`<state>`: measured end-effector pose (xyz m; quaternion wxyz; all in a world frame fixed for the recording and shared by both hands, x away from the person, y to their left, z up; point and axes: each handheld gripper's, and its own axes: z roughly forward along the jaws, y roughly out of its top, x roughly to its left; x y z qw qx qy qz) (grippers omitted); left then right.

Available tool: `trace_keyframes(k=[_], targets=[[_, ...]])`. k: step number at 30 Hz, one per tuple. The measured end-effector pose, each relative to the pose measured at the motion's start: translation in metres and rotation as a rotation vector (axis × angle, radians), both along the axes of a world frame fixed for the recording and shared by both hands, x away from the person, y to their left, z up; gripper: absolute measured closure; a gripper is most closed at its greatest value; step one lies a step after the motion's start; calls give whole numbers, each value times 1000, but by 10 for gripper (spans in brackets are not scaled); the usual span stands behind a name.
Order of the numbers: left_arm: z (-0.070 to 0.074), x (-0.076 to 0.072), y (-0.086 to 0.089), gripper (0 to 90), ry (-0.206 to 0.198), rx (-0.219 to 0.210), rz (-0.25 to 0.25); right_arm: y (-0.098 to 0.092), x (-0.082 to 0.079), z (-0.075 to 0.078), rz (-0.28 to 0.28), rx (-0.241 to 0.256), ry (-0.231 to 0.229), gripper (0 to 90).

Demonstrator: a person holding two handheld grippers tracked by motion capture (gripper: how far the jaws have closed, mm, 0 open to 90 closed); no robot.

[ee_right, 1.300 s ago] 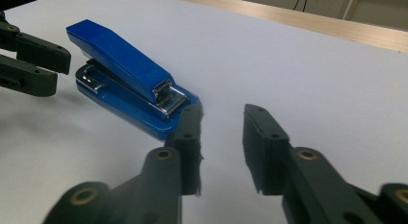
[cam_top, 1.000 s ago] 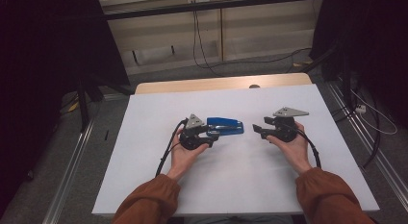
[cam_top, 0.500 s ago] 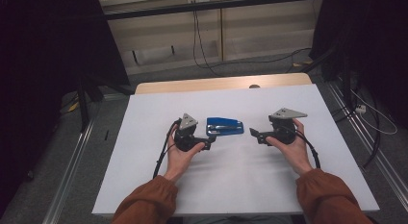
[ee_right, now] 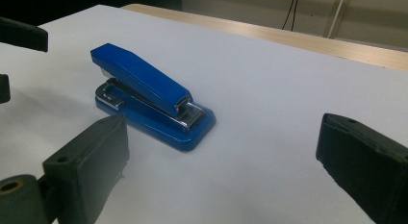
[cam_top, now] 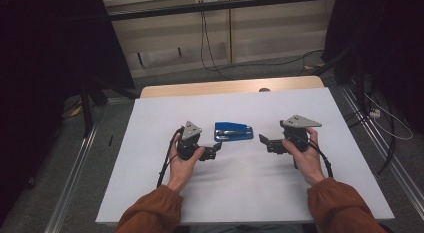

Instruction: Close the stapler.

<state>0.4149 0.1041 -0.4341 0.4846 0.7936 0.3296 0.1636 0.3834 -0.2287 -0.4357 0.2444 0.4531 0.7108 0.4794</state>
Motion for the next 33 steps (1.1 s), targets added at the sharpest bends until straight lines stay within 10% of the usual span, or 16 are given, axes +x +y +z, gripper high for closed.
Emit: trace_keyframes(k=[17, 27, 33], targets=[[3, -20, 27, 43, -15, -41, 52, -12, -21, 3, -59, -14, -44, 44], [14, -44, 40, 39, -121, -47, 83, -16, -35, -1, -69, -40, -61, 43], [13, -52, 51, 38, -117, -32, 104, -18, -42, 2, -60, -39, -57, 43]])
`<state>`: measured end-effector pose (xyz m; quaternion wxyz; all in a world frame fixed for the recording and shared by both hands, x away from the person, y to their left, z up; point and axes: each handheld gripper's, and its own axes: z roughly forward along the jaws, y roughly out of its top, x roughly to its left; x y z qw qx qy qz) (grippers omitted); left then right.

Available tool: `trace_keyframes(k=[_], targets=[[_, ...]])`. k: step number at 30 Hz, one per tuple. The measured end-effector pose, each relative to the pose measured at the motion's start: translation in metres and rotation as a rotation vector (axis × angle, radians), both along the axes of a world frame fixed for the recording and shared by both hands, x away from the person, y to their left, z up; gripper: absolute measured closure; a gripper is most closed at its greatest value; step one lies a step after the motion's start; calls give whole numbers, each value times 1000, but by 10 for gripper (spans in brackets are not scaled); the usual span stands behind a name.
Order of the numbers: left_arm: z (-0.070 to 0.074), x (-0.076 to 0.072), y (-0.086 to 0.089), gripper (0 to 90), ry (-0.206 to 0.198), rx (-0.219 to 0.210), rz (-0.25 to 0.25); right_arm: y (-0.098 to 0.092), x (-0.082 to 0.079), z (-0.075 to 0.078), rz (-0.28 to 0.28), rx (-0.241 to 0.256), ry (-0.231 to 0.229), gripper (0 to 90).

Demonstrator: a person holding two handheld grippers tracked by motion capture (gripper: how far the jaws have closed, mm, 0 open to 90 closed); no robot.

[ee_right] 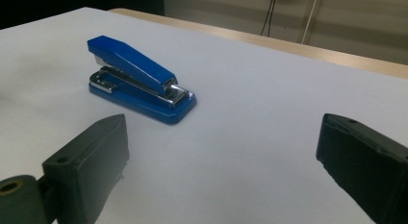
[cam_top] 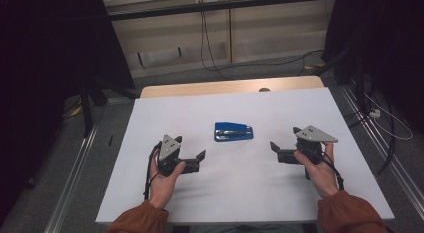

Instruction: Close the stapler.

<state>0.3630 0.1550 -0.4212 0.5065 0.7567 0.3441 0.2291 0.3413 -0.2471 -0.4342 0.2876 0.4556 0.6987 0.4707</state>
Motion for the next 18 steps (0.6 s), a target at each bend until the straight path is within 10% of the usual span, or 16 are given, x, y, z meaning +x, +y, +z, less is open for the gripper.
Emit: trace_keyframes(k=[18], targets=[[3, -24, 31, 39, -23, 7, 53, -23, -29, 2, -75, 13, -27, 40]])
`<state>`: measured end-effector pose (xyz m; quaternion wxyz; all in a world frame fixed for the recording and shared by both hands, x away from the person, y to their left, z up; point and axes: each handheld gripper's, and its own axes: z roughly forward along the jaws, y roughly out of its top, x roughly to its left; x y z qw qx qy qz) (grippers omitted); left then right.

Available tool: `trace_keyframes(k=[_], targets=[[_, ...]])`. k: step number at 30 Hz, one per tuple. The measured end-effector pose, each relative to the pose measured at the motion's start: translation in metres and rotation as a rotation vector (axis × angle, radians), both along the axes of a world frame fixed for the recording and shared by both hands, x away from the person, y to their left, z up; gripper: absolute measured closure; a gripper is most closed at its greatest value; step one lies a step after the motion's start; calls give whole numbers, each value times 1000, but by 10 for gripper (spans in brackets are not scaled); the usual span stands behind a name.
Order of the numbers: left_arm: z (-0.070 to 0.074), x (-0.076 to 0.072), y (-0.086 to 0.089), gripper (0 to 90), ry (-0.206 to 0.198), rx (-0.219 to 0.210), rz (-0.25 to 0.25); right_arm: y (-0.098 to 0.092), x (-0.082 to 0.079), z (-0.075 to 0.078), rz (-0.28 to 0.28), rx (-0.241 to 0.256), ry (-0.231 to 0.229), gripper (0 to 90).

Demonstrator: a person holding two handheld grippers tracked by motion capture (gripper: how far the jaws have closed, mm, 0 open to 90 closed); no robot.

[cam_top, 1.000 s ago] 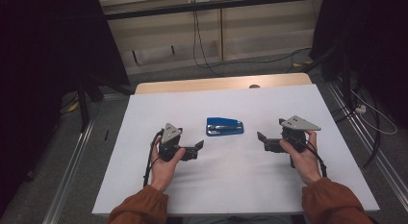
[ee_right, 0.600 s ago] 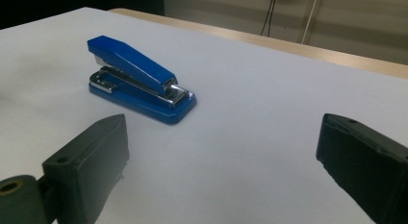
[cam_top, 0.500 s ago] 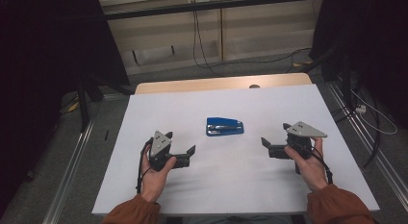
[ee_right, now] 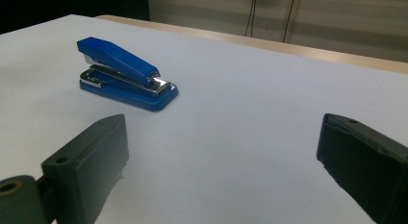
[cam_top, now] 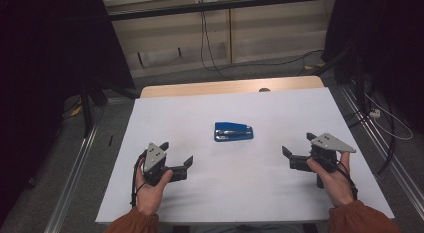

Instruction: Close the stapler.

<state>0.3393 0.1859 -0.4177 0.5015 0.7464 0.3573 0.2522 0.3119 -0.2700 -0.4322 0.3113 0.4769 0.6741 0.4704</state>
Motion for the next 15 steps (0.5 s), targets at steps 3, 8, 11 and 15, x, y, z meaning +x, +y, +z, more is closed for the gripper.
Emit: trace_keyframes(k=[3, 8, 11, 15], targets=[[-2, -4, 6, 39, 7, 0, 9, -4, -6, 0, -25, -9, -4, 40], [-2, -9, 13, 39, 10, -1, 43, -13, -15, -1, -60, -2, -19, 40], [-1, -11, 18, 39, 11, -23, 70, -16, -20, -2, -68, -2, -17, 40], [-1, -16, 25, 39, 12, -32, 91, -19, -27, -5, -75, 1, -15, 38]])
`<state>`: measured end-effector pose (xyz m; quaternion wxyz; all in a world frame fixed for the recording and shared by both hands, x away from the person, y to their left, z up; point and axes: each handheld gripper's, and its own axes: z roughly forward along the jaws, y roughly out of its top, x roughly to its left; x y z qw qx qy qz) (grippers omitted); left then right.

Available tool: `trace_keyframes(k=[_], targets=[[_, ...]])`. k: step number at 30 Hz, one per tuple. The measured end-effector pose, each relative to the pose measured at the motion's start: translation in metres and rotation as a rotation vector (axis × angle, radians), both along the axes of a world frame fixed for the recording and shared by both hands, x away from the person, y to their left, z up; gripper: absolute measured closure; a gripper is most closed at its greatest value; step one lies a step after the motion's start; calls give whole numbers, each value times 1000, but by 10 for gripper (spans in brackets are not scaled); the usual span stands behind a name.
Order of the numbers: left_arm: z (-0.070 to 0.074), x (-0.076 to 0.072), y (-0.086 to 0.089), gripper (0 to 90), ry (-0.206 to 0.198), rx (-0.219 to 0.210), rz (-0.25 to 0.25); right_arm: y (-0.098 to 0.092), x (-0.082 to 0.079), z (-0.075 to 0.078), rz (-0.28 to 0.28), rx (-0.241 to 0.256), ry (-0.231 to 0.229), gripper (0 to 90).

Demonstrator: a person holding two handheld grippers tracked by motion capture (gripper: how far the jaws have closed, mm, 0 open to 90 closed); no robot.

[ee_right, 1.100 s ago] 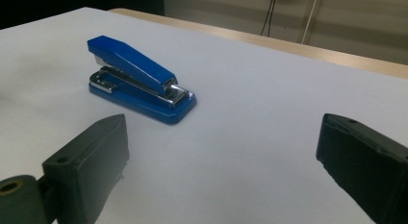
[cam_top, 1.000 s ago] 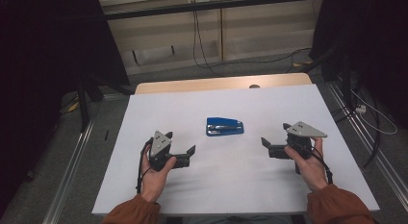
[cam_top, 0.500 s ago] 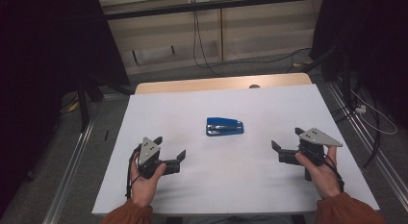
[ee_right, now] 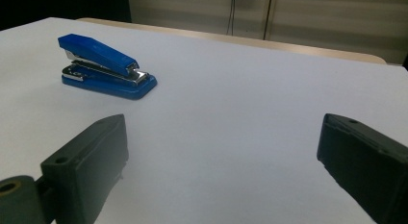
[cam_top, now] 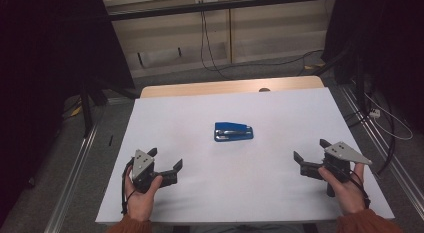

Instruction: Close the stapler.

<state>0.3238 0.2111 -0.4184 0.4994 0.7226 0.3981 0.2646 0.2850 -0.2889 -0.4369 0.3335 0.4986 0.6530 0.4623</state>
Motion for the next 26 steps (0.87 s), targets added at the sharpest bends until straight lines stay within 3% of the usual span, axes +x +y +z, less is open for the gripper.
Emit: trace_keyframes(k=[12, 26], targets=[[-1, -12, 9, 39, 6, 7, 4, -6, -18, -1, -31, 13, -32, 30], [-3, -7, 9, 39, 14, -6, 8, 0, -13, -3, -11, 5, -38, 29]])
